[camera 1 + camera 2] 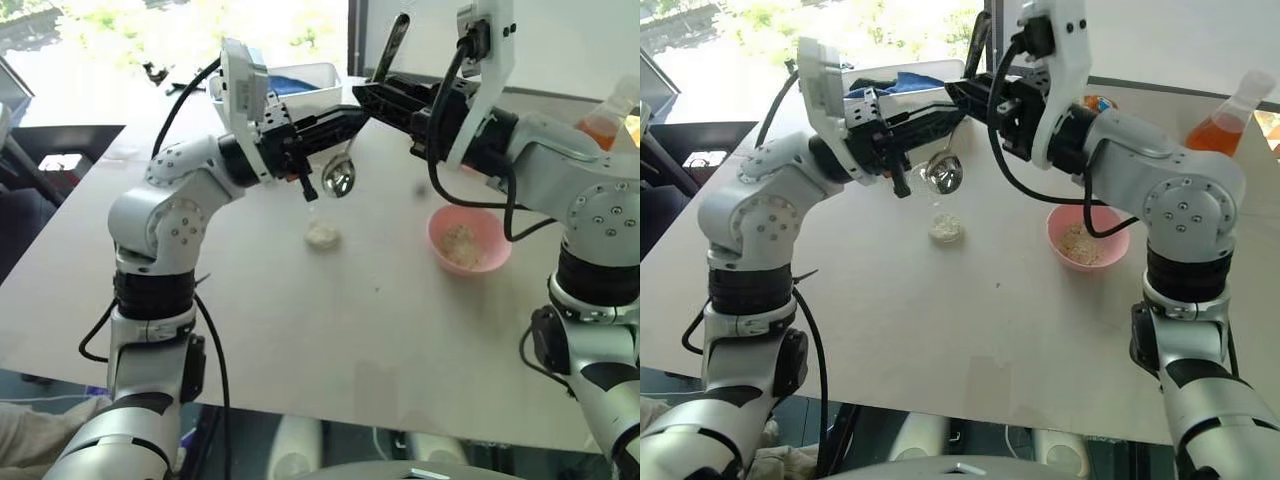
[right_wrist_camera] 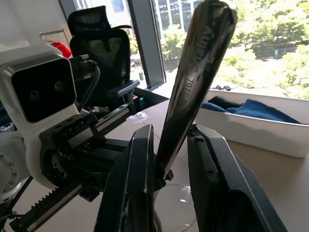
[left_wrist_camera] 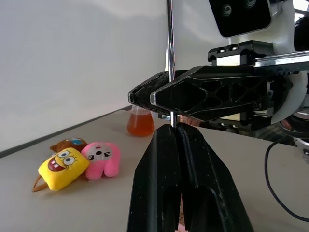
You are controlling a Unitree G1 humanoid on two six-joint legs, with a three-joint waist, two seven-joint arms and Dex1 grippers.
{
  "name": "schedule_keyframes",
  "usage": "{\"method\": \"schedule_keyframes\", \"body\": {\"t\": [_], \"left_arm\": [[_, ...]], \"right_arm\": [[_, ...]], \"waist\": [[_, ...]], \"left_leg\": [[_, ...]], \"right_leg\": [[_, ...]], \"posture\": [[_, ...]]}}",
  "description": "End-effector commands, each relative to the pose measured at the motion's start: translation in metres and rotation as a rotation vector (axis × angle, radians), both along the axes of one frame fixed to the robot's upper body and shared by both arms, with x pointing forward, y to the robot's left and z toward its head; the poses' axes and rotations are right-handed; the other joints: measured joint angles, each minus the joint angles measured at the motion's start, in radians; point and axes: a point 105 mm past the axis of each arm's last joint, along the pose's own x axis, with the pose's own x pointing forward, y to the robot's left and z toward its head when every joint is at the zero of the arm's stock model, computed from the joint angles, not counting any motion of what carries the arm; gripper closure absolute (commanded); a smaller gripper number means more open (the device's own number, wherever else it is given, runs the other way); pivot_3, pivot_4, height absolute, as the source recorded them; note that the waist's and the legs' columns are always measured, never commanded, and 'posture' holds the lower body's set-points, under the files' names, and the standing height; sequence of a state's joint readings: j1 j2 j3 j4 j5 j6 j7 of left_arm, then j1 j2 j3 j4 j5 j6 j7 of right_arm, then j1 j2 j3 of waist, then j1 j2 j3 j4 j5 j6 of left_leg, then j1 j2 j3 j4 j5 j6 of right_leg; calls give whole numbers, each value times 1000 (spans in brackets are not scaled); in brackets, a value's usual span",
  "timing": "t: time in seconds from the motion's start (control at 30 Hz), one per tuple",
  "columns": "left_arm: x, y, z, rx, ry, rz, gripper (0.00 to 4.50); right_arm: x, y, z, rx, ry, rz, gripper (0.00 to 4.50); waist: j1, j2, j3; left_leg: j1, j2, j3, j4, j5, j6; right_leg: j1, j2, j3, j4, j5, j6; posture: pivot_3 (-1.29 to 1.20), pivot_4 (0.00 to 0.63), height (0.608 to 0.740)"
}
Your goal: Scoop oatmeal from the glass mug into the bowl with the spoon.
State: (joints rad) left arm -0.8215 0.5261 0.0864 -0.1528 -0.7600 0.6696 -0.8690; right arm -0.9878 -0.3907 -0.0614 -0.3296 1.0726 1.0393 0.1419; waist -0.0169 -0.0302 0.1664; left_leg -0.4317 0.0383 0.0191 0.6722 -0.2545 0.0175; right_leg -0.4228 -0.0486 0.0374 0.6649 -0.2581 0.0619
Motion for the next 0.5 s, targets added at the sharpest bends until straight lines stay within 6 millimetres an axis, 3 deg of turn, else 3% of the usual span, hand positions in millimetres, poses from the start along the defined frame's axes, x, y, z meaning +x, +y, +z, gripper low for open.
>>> {"method": "schedule_keyframes", "body": {"t": [0.03, 0.43, 0.5], "left_arm": [[-15, 0, 19, -27, -29, -59, 4500], [-16, 7, 12, -13, 52, -84, 4500], [-16, 7, 11, -8, 53, -84, 4500]], "right_arm": [[-11, -3, 17, 36, -73, 36, 3394], [-24, -6, 31, 61, -70, 128, 3394], [-26, -35, 30, 69, -63, 120, 3394]], "waist": [[0, 0, 0], [1, 0, 0], [1, 0, 0]], "left_leg": [[0, 0, 0, 0, 0, 0], [0, 0, 0, 0, 0, -1], [0, 0, 0, 0, 0, -1]], "right_leg": [[0, 0, 0, 0, 0, 0], [0, 0, 0, 0, 0, 0], [0, 0, 0, 0, 0, 0]], "posture": [[0, 150, 740], [0, 150, 740], [0, 150, 740]]}}
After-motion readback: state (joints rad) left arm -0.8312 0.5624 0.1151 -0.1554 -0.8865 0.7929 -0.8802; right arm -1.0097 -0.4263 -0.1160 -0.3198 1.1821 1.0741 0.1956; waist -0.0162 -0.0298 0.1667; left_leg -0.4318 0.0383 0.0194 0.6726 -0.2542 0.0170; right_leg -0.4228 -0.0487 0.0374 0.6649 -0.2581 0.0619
